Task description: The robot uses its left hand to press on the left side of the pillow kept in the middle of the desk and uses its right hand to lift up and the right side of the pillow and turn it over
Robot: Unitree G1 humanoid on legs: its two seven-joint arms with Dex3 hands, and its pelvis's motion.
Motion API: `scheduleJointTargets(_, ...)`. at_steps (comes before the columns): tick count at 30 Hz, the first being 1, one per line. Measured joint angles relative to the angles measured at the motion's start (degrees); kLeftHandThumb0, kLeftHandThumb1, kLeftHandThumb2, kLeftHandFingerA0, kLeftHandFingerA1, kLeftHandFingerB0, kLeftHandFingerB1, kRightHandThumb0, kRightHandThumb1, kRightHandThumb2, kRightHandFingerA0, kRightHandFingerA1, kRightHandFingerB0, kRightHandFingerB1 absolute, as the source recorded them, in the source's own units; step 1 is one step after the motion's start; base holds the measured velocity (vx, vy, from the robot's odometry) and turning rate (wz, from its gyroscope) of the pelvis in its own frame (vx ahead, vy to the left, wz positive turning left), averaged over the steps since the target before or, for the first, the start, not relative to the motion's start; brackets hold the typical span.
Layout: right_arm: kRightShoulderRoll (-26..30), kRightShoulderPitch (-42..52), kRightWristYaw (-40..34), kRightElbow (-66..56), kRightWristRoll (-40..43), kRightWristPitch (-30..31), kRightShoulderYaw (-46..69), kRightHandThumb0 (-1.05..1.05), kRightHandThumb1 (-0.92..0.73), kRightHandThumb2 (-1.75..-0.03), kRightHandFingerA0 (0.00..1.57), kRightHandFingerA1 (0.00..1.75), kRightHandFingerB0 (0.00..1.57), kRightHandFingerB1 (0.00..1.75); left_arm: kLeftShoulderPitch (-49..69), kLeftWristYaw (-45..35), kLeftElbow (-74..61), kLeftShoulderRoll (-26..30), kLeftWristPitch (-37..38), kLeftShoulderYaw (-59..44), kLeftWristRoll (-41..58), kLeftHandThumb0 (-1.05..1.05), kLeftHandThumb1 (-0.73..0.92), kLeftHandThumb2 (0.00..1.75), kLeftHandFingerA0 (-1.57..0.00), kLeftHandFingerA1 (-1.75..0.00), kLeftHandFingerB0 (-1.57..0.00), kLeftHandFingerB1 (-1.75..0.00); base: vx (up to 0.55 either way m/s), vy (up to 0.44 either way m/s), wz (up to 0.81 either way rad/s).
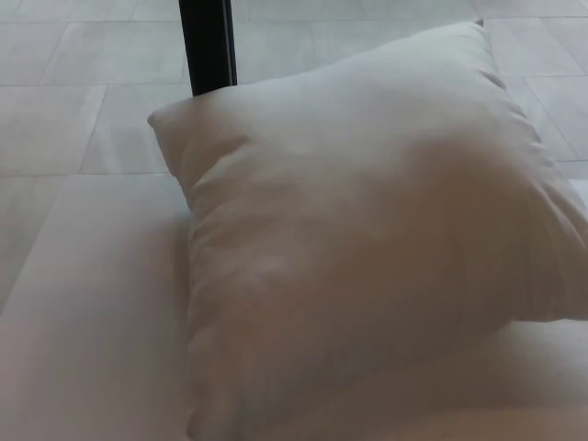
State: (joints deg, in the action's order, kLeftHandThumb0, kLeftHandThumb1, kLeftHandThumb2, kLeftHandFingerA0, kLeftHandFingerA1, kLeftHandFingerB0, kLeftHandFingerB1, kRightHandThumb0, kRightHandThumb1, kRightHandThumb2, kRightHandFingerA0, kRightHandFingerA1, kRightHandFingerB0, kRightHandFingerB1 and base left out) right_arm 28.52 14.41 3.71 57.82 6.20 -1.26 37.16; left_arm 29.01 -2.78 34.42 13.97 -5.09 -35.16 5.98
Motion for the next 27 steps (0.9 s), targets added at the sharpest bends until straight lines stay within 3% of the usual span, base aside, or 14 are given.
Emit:
scheduleJointTargets(1, 0.3, -0.4, 0.0, 0.0, 0.7, 0.1, 1.5, -1.04, -0.66, -1.06, 0.38, 0.64, 0.08, 0.59, 0.0, 0.0, -1.1, -0.1, -0.1, -1.5, 0.7, -0.94, 0.59, 0.59, -0.27, -1.03, 0.00, -1.34, 0.00, 0.000, 0.00)
scheduleJointTargets(3, 0.9, -1.3, 0.0, 0.0, 2.0, 0.5, 4.2, -1.04, -0.74, -1.13, 0.41, 0.65, 0.09, 0.57, -0.4, 0.1, -3.3, 0.0, -0.4, -4.1, 2.0, -0.89, 0.49, 1.03, -0.75, -1.04, 0.00, -0.78, 0.00, 0.000, 0.00)
scheduleJointTargets(4, 1.3, -2.0, 0.1, 0.0, 2.6, 0.7, 5.5, -1.05, -0.71, -0.89, 0.42, 0.65, 0.11, 0.56, -0.8, 0.2, -4.6, 0.0, -0.8, -5.3, 2.6, -0.94, 0.78, 0.61, -0.51, -1.08, 0.00, -1.16, 0.00, 0.000, 0.00)
scheduleJointTargets(6, 2.7, -3.7, 0.2, -0.3, 4.3, 1.4, 8.6, -1.04, -0.91, -0.68, 0.42, 0.55, 0.22, 0.52, -2.9, 0.8, -8.1, 0.2, -2.0, -8.4, 4.3, -0.99, 0.61, 1.00, -0.40, -0.86, -0.05, -0.75, 0.00, 0.000, 0.00)
scheduleJointTargets(10, 6.3, -8.7, 0.4, -2.9, 7.0, 3.1, 12.9, -1.04, -0.89, -0.67, 0.44, 0.52, 0.29, 0.46, -9.2, 2.5, -15.7, 2.5, -4.9, -12.3, 6.7, -0.96, 0.81, 0.60, -0.28, -0.80, -0.04, -1.16, 0.00, 0.000, 0.00)
scheduleJointTargets(11, 7.3, -10.5, 0.4, -3.7, 7.7, 3.5, 13.7, -1.05, -0.70, -1.16, 0.45, 0.57, 0.25, 0.51, -11.4, 2.8, -17.7, 3.3, -5.7, -13.2, 7.4, -1.00, 0.57, 1.02, -0.50, -0.82, -0.41, -0.98, 0.00, 0.000, 0.00)
scheduleJointTargets(14, 9.6, -15.9, 0.7, -6.2, 9.2, 4.7, 14.8, -1.05, -0.87, -0.67, 0.69, 0.51, 0.39, 0.41, -18.0, 3.9, -21.9, 5.9, -7.8, -13.8, 8.8, -1.05, 0.64, 0.61, -0.87, -0.88, -0.67, -0.98, 0.00, 0.000, 0.00)
scheduleJointTargets(15, 10.1, -17.8, 0.8, -7.3, 9.6, 5.0, 14.8, -1.05, -0.66, -1.14, 0.68, 0.60, 0.32, 0.51, -20.6, 4.2, -23.1, 6.7, -8.5, -13.8, 9.0, -1.05, 0.60, 0.60, -0.88, -0.90, -0.71, -0.96, 0.00, 0.000, 0.00)
scheduleJointTargets(16, 10.5, -19.7, 0.8, -8.6, 9.9, 5.4, 14.8, -1.05, -0.85, -0.67, 0.79, 0.54, 0.44, 0.44, -23.0, 4.5, -24.4, 7.3, -9.1, -13.7, 9.3, -1.04, 0.38, 0.92, -0.80, -0.91, -0.69, -1.01, 0.00, 0.000, 0.00)
scheduleJointTargets(19, 11.1, -25.1, 0.9, -12.5, 10.7, 6.6, 14.1, -1.02, -0.63, -1.10, 0.81, 0.60, 0.41, 0.55, -30.1, 5.4, -28.2, 8.3, -11.2, -13.0, 10.5, -1.03, 0.43, 0.94, -0.75, -1.00, -0.61, -1.05, 0.00, 0.000, 0.00)
scheduleJointTargets(21, 11.2, -28.1, 0.9, -14.9, 11.1, 7.3, 13.5, -0.99, -0.63, -1.09, 0.60, 0.59, 0.41, 0.53, -34.1, 6.0, -30.6, 8.5, -12.5, -12.3, 11.0, -0.67, 0.85, 0.64, -0.26, -0.48, -0.16, -0.38, 0.00, 0.000, 0.00)
scheduleJointTargets(22, 11.2, -30.1, 0.9, -16.6, 11.3, 7.8, 12.7, -0.96, -0.85, -0.67, 0.55, 0.48, 0.43, 0.36, -36.8, 6.4, -32.2, 8.4, -13.4, -11.4, 11.3, -0.62, 0.89, 0.66, -0.26, -0.45, -0.12, -0.33, 0.00, 0.000, 0.00)
scheduleJointTargets(26, 11.1, -36.4, 0.9, -22.3, 11.9, 9.7, 9.6, -0.98, -0.85, -0.63, 0.39, 0.45, 0.28, 0.28, -44.4, 7.5, -36.1, 8.0, -16.1, -8.4, 12.3, -0.64, 0.87, 0.64, -0.27, -0.47, -0.14, -0.32, 0.00, 0.000, 0.00)
scheduleJointTargets(27, 11.0, -38.3, 0.9, -23.8, 12.1, 10.2, 8.4, -0.95, -0.67, -1.05, 0.33, 0.53, 0.21, 0.42, -46.4, 7.7, -37.0, 7.7, -16.8, -7.5, 12.6, -0.67, 0.69, 0.95, -0.24, -0.55, -0.07, -0.42, 0.00, 0.000, 0.00)
